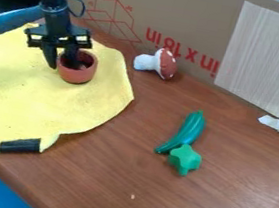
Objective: Move the object to top right
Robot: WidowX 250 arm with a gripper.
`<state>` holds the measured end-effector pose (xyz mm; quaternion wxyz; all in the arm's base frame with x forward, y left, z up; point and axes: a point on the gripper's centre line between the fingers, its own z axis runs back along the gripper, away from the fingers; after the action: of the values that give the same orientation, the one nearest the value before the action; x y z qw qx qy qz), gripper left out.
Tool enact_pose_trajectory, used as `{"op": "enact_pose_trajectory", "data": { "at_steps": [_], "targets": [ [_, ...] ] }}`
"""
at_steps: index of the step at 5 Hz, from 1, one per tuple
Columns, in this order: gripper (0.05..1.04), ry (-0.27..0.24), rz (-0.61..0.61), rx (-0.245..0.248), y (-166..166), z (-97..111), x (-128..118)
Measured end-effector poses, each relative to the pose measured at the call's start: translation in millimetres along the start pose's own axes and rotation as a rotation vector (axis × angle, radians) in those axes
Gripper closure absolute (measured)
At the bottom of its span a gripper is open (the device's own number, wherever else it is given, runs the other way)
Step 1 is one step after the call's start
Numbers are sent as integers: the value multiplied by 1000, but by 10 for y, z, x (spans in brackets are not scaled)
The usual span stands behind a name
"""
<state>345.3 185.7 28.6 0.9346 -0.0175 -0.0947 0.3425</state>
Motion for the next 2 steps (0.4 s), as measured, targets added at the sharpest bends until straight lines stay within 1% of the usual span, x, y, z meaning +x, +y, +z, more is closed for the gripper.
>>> {"op": "enact_pose_trajectory", "data": {
  "at_steps": [1,2],
  "targets": [
    [891,38,-25,-10,-21,7,-62],
    [931,46,-34,-27,-45,65,-76]
  ]
}}
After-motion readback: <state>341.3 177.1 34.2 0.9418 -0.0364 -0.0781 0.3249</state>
